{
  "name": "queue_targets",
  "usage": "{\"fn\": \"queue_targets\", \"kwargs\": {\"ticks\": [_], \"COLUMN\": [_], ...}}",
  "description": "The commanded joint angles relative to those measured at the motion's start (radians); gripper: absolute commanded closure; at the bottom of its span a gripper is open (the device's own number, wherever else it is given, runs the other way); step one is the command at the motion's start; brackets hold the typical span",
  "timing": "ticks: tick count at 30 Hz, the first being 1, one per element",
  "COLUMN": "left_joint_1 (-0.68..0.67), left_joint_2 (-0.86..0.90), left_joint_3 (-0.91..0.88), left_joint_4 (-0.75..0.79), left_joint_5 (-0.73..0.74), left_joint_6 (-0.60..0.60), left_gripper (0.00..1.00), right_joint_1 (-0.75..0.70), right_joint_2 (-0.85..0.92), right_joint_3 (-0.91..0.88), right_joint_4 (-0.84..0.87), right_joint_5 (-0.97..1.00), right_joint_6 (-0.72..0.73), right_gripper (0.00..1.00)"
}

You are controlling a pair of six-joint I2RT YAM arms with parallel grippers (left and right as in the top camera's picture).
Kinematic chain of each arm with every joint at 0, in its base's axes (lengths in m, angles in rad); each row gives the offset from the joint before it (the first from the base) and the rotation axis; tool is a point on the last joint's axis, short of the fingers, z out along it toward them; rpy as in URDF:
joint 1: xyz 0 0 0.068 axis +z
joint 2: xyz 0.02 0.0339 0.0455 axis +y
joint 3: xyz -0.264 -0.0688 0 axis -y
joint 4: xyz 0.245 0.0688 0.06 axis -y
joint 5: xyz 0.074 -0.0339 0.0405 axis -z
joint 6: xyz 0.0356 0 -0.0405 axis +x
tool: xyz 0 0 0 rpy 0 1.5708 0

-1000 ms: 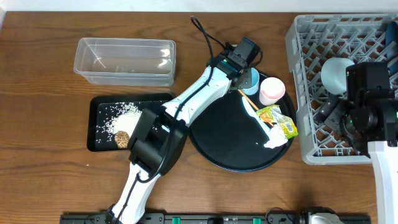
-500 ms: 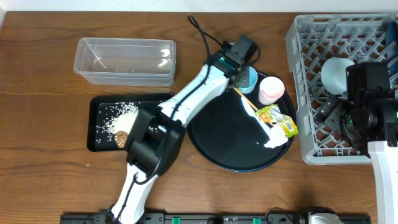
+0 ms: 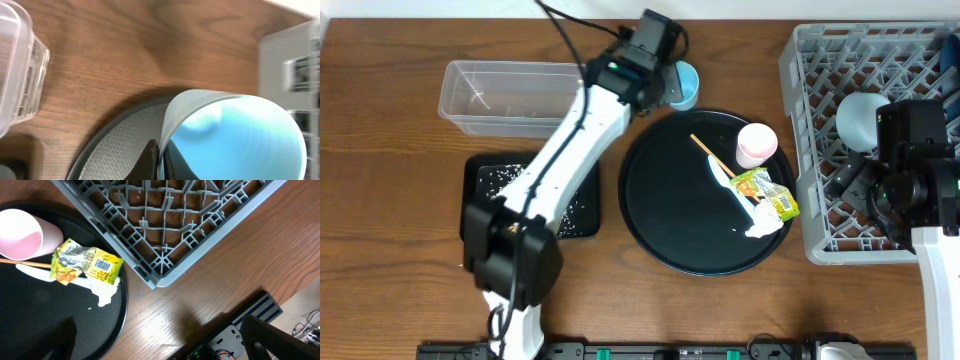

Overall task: Sort waste into correct bins and load items into the dishwasher rack
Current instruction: 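Lift the blue cup and carry it left toward the clear bin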

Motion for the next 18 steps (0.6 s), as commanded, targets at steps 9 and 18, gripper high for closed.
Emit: {"fn": "queue_targets", "kwargs": {"ticks": [9,18], "left_joint_1": [0.050,0.126], "left_joint_2": [-0.191,-0.211], "left_joint_3": [-0.003,-0.003], "left_joint_4": [-0.084,-0.137], "left_joint_5": [0.211,0.632], "left_joint_6": [-0.006,0.116], "left_gripper": [0.94,0.94], "right_joint_1": [-0.008,-0.008], "right_joint_2": [-0.001,-0.001], "right_joint_3": [0.002,0.002], "right_joint_4": [-0.001,-0.001], "right_joint_5": [0.010,0.010], "right_joint_6": [0.013,0.013], "right_gripper": [0.01,0.01]}}
